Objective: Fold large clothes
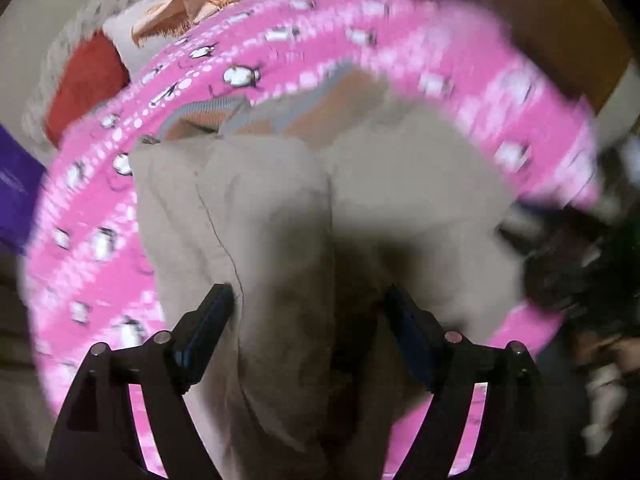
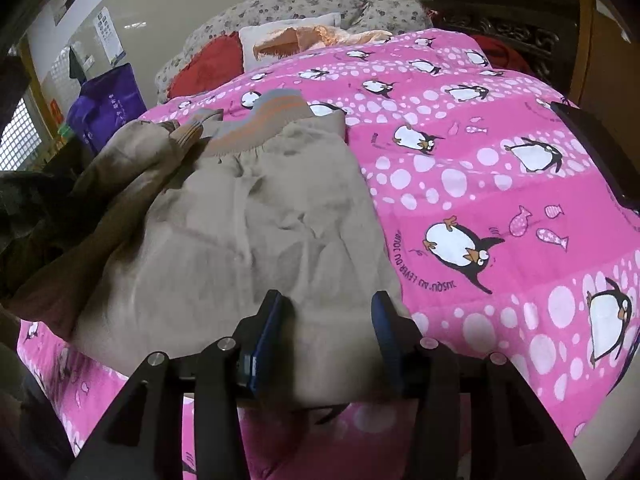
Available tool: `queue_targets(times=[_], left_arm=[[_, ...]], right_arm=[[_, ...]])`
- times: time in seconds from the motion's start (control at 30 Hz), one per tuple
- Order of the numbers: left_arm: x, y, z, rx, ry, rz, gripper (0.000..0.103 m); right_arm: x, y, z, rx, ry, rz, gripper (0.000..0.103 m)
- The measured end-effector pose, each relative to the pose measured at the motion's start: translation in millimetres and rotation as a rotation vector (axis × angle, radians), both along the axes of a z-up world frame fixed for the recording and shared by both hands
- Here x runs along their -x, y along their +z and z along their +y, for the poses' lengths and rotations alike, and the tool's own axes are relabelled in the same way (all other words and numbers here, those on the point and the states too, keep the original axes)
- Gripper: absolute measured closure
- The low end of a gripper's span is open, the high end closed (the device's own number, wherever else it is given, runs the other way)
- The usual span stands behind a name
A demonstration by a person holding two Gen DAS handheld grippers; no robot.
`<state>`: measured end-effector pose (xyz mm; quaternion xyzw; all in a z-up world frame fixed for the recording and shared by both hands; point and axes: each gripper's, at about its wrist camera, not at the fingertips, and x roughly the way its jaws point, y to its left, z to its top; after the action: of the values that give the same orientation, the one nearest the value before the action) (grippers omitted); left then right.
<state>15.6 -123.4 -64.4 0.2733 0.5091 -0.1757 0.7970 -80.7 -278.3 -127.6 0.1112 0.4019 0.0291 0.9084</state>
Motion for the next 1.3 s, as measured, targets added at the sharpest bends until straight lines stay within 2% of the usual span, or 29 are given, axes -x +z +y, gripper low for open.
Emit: queue_targets(times=[0.07, 0.13, 0.17, 0.23, 0.27, 0.3, 0.33, 0.37, 0.43, 0.5, 0.53, 0.57, 0.6, 0.67, 0.7, 0.73, 0.8, 0.87, 0.97, 1.1, 1.13, 1.2, 1.3], left_arm=[[6, -10, -6, -0.042, -0.015, -0.016, 0.023], [7, -4, 1, 0.042, 0.010, -0.010, 0.023], [2, 0, 10, 0.108, 0.044, 0.011, 0.023], [-7, -2, 13, 0.119, 0.051, 0.033, 0.023], [-7, -2, 10, 0.128, 0.044, 0.040, 0.029], [-13, -7, 10, 0.150, 0.049, 0.069, 0.055], [-22, -12, 15, 0.168, 0.076, 0.115, 0.068], [-30, -12, 23, 0.238, 0.105, 0.169, 0.072], [-29, 1, 35, 0.359, 0.130, 0.219, 0.069], [-30, 13, 48, 0.513, 0.134, 0.289, 0.038], [-29, 21, 60, 0.644, 0.132, 0.336, 0.034], [-29, 27, 71, 0.730, 0.137, 0.358, 0.029], [-28, 30, 76, 0.777, 0.142, 0.368, 0.028], [-29, 40, 100, 0.911, 0.155, 0.366, 0.028], [-30, 43, 108, 0.943, 0.162, 0.344, 0.028], [-30, 48, 125, 0.974, 0.189, 0.277, 0.028], [-32, 48, 144, 0.970, 0.240, 0.210, 0.026], [-36, 36, 163, 0.938, 0.324, 0.164, 0.026], [-38, 12, 181, 0.907, 0.418, 0.152, 0.026], [-33, -20, 207, 0.904, 0.591, 0.125, 0.026], [-30, -27, 215, 0.910, 0.634, 0.112, 0.026], [-23, -34, 222, 0.929, 0.661, 0.091, 0.026], [-14, -40, 220, 0.944, 0.661, 0.093, 0.026]], right_arm=[[0, 0, 1, 0.002, -0.005, -0.003, 0.056], [1, 4, 2, 0.013, -0.007, 0.000, 0.056], [2, 6, 2, 0.016, -0.004, -0.003, 0.056], [4, 8, 3, 0.015, 0.008, -0.014, 0.054], [4, 6, 3, 0.014, 0.012, -0.009, 0.054], [5, 5, 2, 0.006, 0.009, -0.012, 0.054], [5, 5, 1, -0.001, 0.005, -0.010, 0.053], [5, 6, 1, -0.006, 0.001, -0.005, 0.053], [10, 16, 0, -0.031, 0.001, -0.026, 0.052], [18, 34, -1, -0.114, 0.023, -0.096, 0.051], [20, 42, -1, -0.164, 0.041, -0.131, 0.050], [19, 51, 1, -0.210, 0.061, -0.163, 0.045], [15, 61, 6, -0.267, 0.099, -0.191, 0.042], [2, 68, 21, -0.362, 0.181, -0.209, 0.042], [-6, 68, 29, -0.404, 0.207, -0.203, 0.042], [-14, 67, 37, -0.453, 0.233, -0.193, 0.042], [-36, 56, 55, -0.556, 0.302, -0.161, 0.043], [-52, 41, 65, -0.578, 0.281, -0.112, 0.040], [-74, 12, 70, -0.622, 0.201, 0.004, 0.038], [-75, 3, 75, -0.846, 0.269, 0.021, 0.038], [-75, 4, 76, -0.864, 0.280, 0.010, 0.038], [-79, 9, 78, -0.861, 0.268, -0.024, 0.038], [-93, 6, 92, -0.831, 0.229, 0.030, 0.038]])
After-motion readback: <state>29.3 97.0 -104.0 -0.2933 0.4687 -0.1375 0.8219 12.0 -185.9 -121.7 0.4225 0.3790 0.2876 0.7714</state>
